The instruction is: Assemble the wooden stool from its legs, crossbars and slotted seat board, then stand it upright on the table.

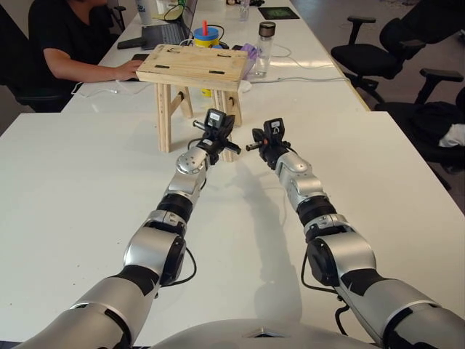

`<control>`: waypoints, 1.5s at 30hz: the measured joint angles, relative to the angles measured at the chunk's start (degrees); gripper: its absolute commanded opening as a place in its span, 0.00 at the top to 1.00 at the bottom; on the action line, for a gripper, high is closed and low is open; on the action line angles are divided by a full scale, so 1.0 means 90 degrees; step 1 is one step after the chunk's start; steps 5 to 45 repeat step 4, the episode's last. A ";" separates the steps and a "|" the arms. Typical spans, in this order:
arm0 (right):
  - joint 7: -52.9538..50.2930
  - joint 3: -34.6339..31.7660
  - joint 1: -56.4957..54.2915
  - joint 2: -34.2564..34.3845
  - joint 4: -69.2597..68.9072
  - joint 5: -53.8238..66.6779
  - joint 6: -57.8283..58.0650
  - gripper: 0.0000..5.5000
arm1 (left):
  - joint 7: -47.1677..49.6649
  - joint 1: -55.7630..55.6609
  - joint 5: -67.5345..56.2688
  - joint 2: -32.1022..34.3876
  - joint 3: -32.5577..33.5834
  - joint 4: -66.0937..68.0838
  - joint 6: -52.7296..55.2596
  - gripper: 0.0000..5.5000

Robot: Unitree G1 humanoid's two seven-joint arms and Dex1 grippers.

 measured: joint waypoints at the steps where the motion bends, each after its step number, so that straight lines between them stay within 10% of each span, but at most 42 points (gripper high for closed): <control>1: 0.0003 -0.0010 -0.0002 -0.0005 0.0041 0.0000 -0.0011 1.00 | 0.0003 -0.0080 0.0019 -0.0030 0.0007 0.0117 -0.0014 1.00; 45: 0.0024 -0.0013 -0.0005 -0.0005 0.0102 -0.0006 -0.0048 1.00 | 0.0056 -0.0321 0.0094 -0.0115 0.0007 0.0345 -0.0085 1.00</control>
